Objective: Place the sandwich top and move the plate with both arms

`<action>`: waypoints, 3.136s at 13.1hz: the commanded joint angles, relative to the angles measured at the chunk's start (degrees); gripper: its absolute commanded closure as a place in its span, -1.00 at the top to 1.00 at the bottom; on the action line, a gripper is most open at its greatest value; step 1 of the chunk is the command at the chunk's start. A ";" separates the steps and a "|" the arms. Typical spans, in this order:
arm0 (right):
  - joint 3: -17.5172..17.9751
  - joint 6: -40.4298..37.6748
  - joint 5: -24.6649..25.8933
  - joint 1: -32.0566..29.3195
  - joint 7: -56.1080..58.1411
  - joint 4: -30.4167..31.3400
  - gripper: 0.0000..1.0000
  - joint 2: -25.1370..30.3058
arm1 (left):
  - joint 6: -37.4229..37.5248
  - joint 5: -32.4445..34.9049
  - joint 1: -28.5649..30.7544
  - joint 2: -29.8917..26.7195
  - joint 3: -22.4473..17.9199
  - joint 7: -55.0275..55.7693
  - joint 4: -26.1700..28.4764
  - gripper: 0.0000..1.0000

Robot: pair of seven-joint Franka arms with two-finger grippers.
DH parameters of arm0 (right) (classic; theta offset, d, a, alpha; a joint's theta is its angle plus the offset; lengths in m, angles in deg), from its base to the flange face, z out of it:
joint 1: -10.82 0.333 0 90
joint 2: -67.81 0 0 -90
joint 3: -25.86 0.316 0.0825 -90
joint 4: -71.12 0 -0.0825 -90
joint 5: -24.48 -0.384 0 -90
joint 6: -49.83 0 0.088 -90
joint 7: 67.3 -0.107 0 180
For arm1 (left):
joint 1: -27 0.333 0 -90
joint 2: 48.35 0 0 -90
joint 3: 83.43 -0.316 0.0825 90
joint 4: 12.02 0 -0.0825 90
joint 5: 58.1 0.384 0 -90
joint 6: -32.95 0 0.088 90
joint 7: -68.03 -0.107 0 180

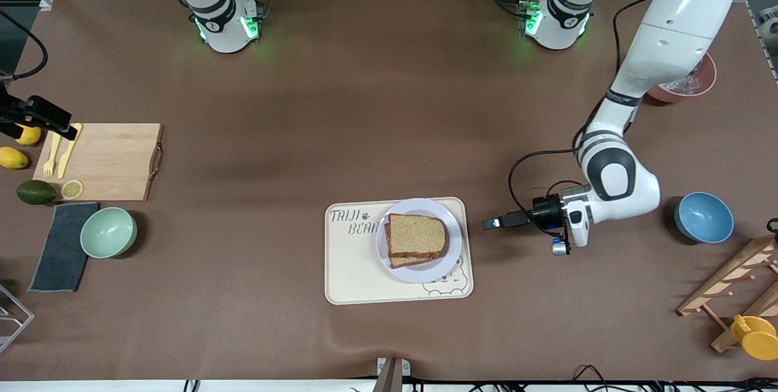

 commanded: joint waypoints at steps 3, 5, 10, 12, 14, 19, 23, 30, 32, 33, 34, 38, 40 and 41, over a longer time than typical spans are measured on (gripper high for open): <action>1.22 -1.02 -1.08 -1.51 0.72 -1.03 1.00 -0.44 | 5.01 19.33 3.25 -10.00 -0.08 14.52 1.72 1.00; 1.22 -1.02 -1.08 -1.33 0.54 -1.03 1.00 -0.44 | 11.23 31.71 4.50 -14.13 -0.17 21.28 -0.99 1.00; 1.31 -1.02 -1.08 -1.07 0.54 -1.03 1.00 -0.27 | 25.58 53.82 6.34 -18.44 -0.26 26.51 -13.04 1.00; 1.39 -1.19 -1.08 -0.89 0.63 -1.03 1.00 -0.09 | 26.99 65.64 6.26 -21.52 0.62 25.98 -14.28 1.00; 1.39 -1.54 -1.17 -0.89 0.72 -0.95 1.00 -0.09 | 29.27 70.87 5.82 -23.37 0.80 26.15 -14.80 1.00; 1.39 -1.54 -1.08 -0.89 0.72 -0.86 1.00 -0.09 | 30.87 81.97 6.08 -26.10 0.97 25.80 -16.47 1.00; 1.39 -1.46 -1.08 -0.98 0.72 -0.59 1.00 -0.09 | 31.48 81.53 6.26 -27.94 0.19 26.76 -18.67 1.00; 1.39 -1.45 -1.08 -0.98 0.72 -0.50 1.00 -0.09 | 33.06 77.05 6.89 -32.51 -0.25 28.00 -16.74 1.00; 1.39 -1.54 -1.17 -1.07 0.72 -0.50 1.00 -0.09 | 32.89 76.61 1.64 -35.31 -5.67 28.17 -13.60 1.00; 1.39 -1.46 -1.17 -0.98 0.72 -0.50 1.00 -0.09 | 32.80 75.47 -1.53 -36.03 -10.14 28.09 -12.53 1.00; 1.39 -1.45 -1.08 -0.98 0.81 -0.50 1.00 -0.09 | 32.80 74.59 -2.09 -36.12 -11.32 28.09 -12.43 1.00; 1.39 -1.45 -1.17 -0.89 0.72 -0.50 1.00 -0.18 | 33.06 74.58 -1.65 -35.77 -11.24 28.09 -12.78 1.00; 1.39 -1.45 -1.08 -0.89 0.72 -0.50 1.00 -0.18 | 33.33 74.58 -1.65 -35.86 -11.24 27.91 -12.87 1.00; 1.39 -1.45 -1.08 -0.89 0.72 -0.50 1.00 -0.18 | 33.33 74.50 -1.65 -35.77 -11.24 27.82 -12.96 1.00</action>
